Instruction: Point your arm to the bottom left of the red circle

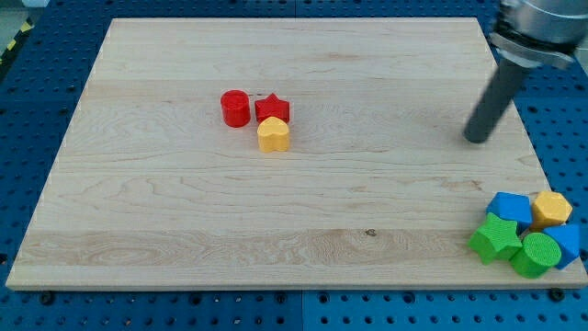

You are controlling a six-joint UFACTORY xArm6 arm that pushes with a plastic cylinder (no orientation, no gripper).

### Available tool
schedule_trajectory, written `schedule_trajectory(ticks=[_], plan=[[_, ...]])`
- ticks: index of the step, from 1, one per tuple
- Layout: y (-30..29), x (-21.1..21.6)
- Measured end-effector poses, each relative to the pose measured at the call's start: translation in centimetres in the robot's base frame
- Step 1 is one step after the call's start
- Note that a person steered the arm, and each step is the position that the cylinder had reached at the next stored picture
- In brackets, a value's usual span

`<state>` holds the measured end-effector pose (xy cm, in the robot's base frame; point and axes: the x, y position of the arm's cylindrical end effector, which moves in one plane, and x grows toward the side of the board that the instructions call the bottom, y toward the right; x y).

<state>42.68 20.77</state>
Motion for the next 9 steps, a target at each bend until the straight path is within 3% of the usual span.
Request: schedule_trajectory(ticks=[2, 4, 6, 9], plan=[[-7.4, -4.3], [-22.9, -10.1], [-37.2, -9.5], [-39.0, -6.4]])
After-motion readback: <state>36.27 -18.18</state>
